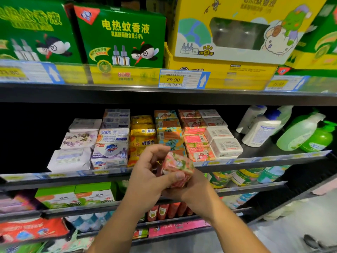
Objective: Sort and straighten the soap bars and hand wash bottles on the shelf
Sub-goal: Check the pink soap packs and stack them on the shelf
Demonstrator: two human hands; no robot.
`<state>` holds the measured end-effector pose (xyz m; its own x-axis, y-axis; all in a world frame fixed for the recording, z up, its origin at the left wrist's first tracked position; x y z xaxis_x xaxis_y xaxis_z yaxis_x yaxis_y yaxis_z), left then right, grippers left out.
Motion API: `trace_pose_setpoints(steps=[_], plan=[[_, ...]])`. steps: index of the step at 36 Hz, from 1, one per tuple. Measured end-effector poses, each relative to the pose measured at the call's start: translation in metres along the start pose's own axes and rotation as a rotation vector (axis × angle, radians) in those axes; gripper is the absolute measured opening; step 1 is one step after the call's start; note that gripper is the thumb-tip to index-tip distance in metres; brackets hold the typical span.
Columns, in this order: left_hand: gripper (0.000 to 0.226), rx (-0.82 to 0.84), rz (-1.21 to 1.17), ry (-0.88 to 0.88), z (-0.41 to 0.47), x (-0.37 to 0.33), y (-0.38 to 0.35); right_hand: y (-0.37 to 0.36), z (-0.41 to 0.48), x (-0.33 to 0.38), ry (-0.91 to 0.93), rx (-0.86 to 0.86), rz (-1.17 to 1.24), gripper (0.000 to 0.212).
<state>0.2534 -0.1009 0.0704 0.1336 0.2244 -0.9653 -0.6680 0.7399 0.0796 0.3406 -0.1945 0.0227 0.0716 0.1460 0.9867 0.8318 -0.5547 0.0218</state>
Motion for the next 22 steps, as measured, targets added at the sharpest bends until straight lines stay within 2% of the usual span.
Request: trace_pose_setpoints(steps=[6,11,16,19,22], plan=[[0.059,-0.033,0.028,0.019,0.001,0.005,0.019,0.03,-0.002,0.002,-0.005,-0.057,0.094,0.063],[0.063,-0.029,0.105,0.027,-0.001,0.01,0.023,0.046,-0.013,0.034,0.138,-0.11,0.205,0.069],[0.074,0.116,0.122,0.166,-0.011,0.025,0.001,0.036,-0.02,0.05,0.231,-0.131,0.276,0.066],[0.076,0.207,0.083,0.234,-0.016,0.029,-0.017,0.026,-0.02,0.05,0.26,-0.12,0.141,0.063],[0.075,0.199,0.1,0.261,-0.016,0.034,-0.019,0.028,-0.021,0.054,0.287,-0.121,0.097,0.058]])
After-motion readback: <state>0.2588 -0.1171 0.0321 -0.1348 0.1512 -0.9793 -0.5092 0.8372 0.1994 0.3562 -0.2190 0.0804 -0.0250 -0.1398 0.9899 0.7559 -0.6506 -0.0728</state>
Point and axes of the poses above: each hand's wrist, its own z-axis towards the middle knuckle, its own y-axis out of the back of the hand, x = y × z, the point moved 10 cm from there along z, towards the middle knuckle, and after that the axes turned 9 degrees about z, right-handed, at the moved point
